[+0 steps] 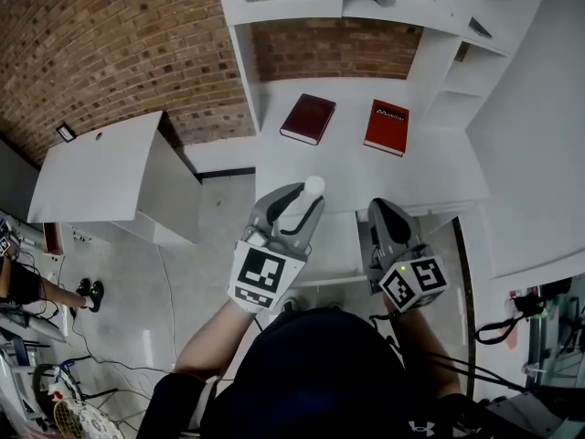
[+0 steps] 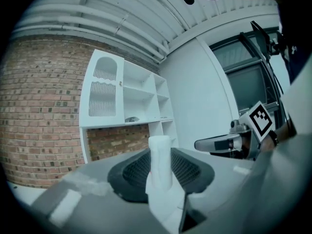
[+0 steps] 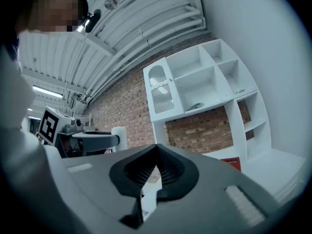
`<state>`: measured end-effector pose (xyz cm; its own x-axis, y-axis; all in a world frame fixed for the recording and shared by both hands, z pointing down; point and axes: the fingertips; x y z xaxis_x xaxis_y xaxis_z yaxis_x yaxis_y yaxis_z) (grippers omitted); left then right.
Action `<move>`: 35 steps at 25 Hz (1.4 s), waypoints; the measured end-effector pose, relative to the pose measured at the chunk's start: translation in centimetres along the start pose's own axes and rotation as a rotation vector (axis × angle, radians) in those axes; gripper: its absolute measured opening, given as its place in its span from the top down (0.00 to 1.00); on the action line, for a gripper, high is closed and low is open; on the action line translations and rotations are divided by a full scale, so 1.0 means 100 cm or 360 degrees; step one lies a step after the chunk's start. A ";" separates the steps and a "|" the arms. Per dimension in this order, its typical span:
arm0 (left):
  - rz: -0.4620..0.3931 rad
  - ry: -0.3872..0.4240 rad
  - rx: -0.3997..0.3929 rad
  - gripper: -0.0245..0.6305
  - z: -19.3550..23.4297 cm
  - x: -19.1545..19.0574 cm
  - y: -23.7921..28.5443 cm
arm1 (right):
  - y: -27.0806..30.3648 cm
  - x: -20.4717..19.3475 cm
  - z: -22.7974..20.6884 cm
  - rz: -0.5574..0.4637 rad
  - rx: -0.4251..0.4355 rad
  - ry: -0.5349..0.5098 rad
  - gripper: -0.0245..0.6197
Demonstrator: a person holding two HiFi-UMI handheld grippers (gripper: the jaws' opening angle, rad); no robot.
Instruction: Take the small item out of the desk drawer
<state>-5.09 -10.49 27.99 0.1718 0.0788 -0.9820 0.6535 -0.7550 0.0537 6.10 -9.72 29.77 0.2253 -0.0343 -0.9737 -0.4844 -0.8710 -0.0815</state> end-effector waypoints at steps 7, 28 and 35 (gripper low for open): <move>-0.0082 0.0080 0.0032 0.75 0.011 0.024 0.001 | 0.011 0.023 0.004 -0.0066 0.0020 -0.0129 0.96; -0.0144 0.0104 0.0000 0.75 0.019 0.038 0.016 | 0.026 0.044 0.000 -0.0164 0.0028 -0.0176 0.96; -0.0124 0.0070 0.0005 0.75 0.030 0.030 0.025 | 0.034 0.038 -0.009 -0.0143 0.0004 -0.0157 0.96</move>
<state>-5.12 -14.08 24.62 0.1526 0.1656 -0.9743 0.6638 -0.7476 -0.0231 6.11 -13.25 25.98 0.1835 0.0925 -0.9787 -0.4682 -0.8672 -0.1698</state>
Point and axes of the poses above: the fingertips, and each gripper's own axes: y forward along the fingers, z to its left, x out of its top, and after that the axes turned 3 degrees about -z, right-handed
